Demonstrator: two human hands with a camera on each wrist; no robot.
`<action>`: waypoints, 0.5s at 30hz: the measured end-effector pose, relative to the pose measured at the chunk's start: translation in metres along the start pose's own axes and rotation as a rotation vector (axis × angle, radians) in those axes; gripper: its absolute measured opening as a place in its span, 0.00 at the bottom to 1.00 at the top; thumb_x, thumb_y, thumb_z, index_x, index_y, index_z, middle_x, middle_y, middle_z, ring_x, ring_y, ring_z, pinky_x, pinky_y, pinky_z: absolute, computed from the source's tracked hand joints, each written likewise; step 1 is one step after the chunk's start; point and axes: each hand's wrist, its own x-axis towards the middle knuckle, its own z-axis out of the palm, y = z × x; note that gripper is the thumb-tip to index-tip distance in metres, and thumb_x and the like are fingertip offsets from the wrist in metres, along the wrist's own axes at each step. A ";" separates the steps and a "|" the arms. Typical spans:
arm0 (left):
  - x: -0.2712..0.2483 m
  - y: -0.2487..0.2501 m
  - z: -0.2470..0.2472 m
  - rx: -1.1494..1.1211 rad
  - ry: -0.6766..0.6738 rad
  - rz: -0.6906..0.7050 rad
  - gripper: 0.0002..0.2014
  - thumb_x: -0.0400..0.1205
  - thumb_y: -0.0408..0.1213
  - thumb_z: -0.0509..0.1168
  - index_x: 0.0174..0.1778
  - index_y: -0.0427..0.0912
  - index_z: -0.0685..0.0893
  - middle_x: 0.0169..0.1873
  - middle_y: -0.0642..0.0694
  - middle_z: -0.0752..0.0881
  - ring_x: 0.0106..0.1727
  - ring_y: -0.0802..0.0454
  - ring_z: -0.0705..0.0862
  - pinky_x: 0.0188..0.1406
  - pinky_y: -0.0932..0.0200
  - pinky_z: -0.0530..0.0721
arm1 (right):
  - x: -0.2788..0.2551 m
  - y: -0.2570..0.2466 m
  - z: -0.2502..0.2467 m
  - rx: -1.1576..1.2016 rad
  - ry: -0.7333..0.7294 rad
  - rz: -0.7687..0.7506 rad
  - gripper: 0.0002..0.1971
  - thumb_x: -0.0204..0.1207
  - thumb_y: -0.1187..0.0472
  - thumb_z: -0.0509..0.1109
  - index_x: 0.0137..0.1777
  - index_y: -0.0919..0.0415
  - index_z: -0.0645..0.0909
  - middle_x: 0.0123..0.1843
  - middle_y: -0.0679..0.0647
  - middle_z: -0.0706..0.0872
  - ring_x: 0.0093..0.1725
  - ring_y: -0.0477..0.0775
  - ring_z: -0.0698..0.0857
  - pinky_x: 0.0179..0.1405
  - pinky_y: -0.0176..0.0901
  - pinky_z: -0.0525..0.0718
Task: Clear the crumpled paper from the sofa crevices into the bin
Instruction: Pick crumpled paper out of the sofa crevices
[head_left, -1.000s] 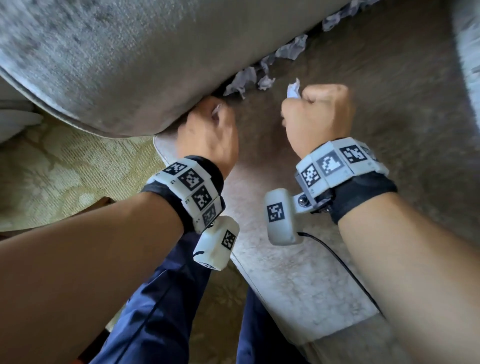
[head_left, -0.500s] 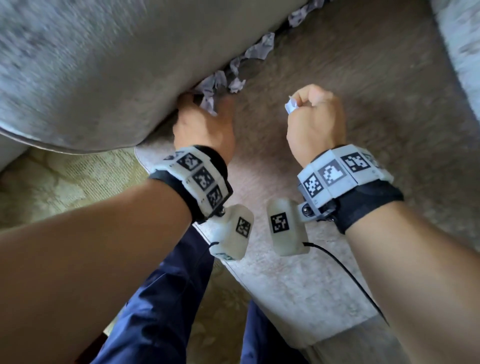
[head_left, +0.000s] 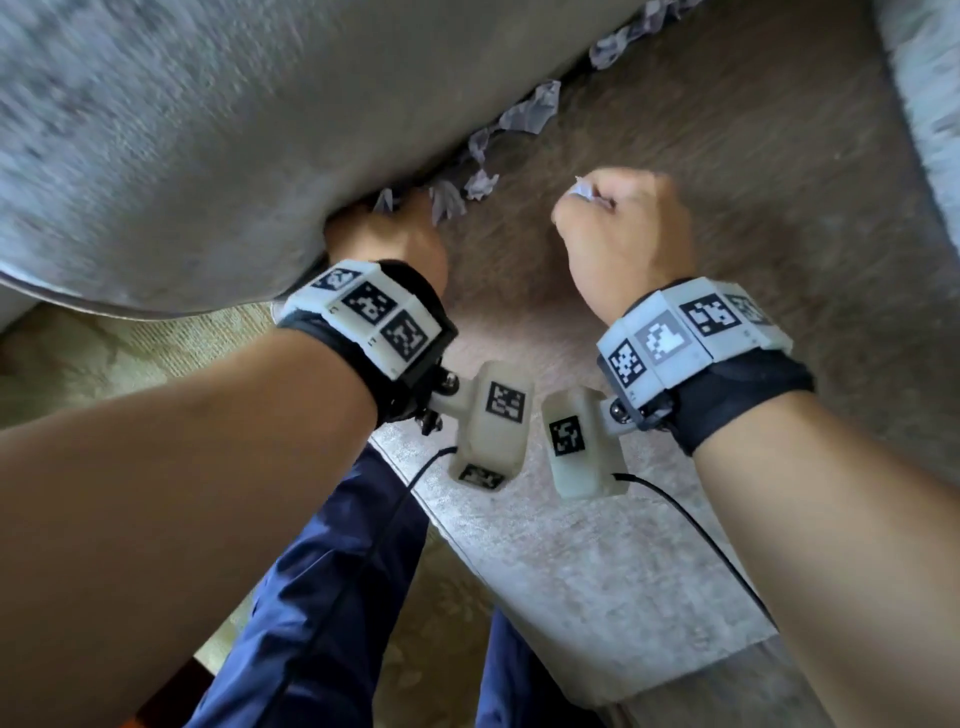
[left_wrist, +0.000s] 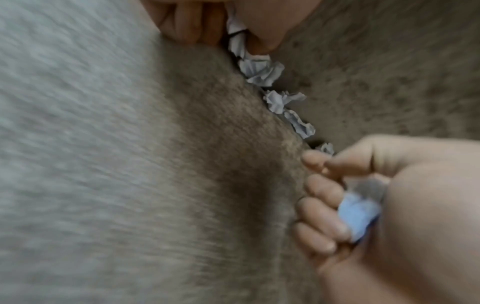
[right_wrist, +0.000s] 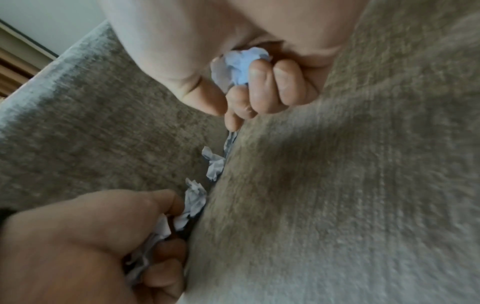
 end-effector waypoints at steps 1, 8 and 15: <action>-0.003 0.000 -0.001 0.013 0.041 0.033 0.17 0.85 0.46 0.62 0.65 0.41 0.85 0.64 0.39 0.86 0.66 0.39 0.83 0.52 0.58 0.78 | 0.001 -0.002 0.000 -0.011 -0.001 -0.007 0.14 0.70 0.61 0.65 0.27 0.63 0.67 0.23 0.55 0.70 0.26 0.55 0.67 0.20 0.40 0.62; -0.009 -0.016 -0.013 0.117 0.060 0.178 0.08 0.70 0.43 0.65 0.39 0.44 0.78 0.35 0.47 0.83 0.45 0.36 0.83 0.41 0.58 0.75 | 0.011 -0.018 0.016 -0.131 -0.057 -0.081 0.11 0.70 0.52 0.72 0.37 0.56 0.74 0.32 0.48 0.76 0.38 0.57 0.78 0.36 0.43 0.72; -0.014 -0.030 -0.026 0.177 -0.050 0.307 0.11 0.74 0.27 0.63 0.47 0.47 0.78 0.39 0.49 0.81 0.45 0.41 0.80 0.41 0.58 0.72 | 0.021 -0.033 0.047 -0.161 -0.081 -0.104 0.16 0.67 0.45 0.74 0.34 0.52 0.73 0.32 0.47 0.79 0.32 0.52 0.80 0.32 0.35 0.68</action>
